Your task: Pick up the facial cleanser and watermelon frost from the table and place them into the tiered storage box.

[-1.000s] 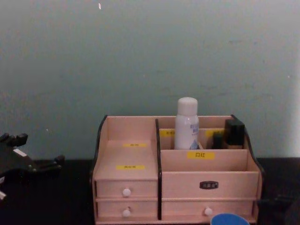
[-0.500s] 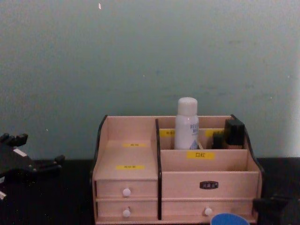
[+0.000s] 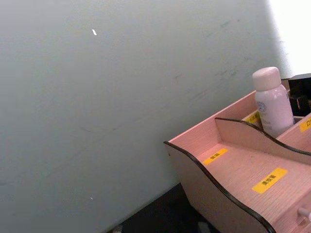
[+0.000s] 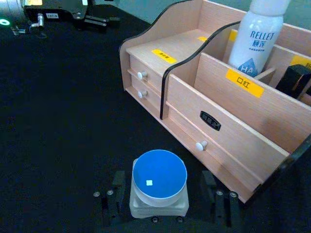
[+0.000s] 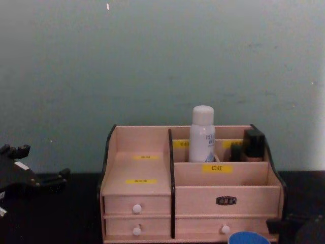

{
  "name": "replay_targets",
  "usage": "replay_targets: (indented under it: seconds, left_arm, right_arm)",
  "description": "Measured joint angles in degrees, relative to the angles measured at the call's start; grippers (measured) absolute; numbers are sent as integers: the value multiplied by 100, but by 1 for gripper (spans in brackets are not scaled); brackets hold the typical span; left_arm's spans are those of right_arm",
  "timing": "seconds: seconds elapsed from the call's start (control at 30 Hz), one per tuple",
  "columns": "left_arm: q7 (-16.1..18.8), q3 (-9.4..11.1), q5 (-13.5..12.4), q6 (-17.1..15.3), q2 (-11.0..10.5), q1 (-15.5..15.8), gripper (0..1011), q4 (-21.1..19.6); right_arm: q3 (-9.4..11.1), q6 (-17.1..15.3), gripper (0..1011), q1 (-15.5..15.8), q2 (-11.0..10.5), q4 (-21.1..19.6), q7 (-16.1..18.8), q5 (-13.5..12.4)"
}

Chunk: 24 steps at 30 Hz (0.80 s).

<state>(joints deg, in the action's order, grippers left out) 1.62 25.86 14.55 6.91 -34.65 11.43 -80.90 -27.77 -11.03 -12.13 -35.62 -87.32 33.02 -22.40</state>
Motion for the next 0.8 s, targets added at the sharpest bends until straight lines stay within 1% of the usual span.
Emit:
replay_targets:
  seconds: [0.33, 0.8]
  left_arm:
    - [0, 0, 0, 0, 0, 0, 1001, 0]
    - [0, 0, 0, 0, 0, 0, 1001, 0]
  right_arm:
    - [-74, -18, 1000, -68, 51, 90, -28, 44]
    - [-122, -26, 1000, -99, 73, 124, -55, 111]
